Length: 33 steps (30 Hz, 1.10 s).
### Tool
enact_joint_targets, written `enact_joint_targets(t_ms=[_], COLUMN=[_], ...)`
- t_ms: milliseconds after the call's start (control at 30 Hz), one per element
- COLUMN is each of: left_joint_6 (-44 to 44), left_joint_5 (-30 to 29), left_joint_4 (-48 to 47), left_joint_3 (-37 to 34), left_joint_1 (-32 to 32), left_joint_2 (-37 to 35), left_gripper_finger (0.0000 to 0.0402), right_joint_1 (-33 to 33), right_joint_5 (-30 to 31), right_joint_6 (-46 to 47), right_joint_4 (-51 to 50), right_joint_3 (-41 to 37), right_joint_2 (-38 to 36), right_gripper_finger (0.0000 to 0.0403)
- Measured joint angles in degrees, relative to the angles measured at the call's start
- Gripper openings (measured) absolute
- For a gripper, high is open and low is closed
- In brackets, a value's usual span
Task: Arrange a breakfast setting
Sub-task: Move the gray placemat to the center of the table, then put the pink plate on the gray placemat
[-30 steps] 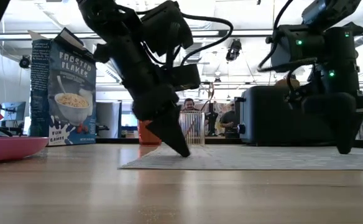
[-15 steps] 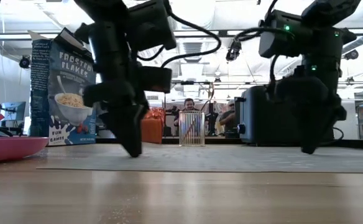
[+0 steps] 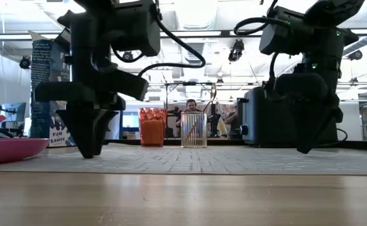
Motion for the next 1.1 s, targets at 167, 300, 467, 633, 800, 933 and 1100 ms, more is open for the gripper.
enact_joint_targets(t_ms=[167,300,467,633,800,933,1100], left_joint_6=[-0.1,0.2,2.2,2.9,0.0,-3.3,-10.6], left_joint_5=[0.8,0.5,0.3,0.1,0.1,0.5,5.2], left_joint_4=[-1.5,-0.1,0.2,0.1,0.0,-0.1,-0.2], left_joint_3=[-0.5,-0.5,0.6,0.7,0.8,0.8,0.8], left_joint_1=[-0.7,-0.6,-0.6,-0.6,-0.7,-1.4,-3.5], left_joint_2=[-1.0,-2.1,-4.3,-8.3,-12.8,-16.6,-19.1], left_gripper_finger=[0.0123,0.0123,0.0123,0.0123,0.0123,0.0123,0.0123], right_joint_1=[0.0,0.0,0.0,0.0,0.0,0.0,0.0], right_joint_5=[-1.0,-1.0,-3.0,-5.6,-5.6,-5.7,-5.1], right_joint_6=[0.0,-0.6,-0.9,-0.9,-1.5,-2.9,-3.1], right_joint_4=[0.1,0.1,0.1,0.1,0.1,0.1,0.2], right_joint_3=[0.0,0.0,0.0,0.0,0.1,0.1,0.1], right_joint_2=[0.0,0.0,0.0,-0.6,-3.1,-6.4,-10.3], right_gripper_finger=[0.0065,0.0065,0.0065,0.0066,0.0069,0.0075,0.0073])
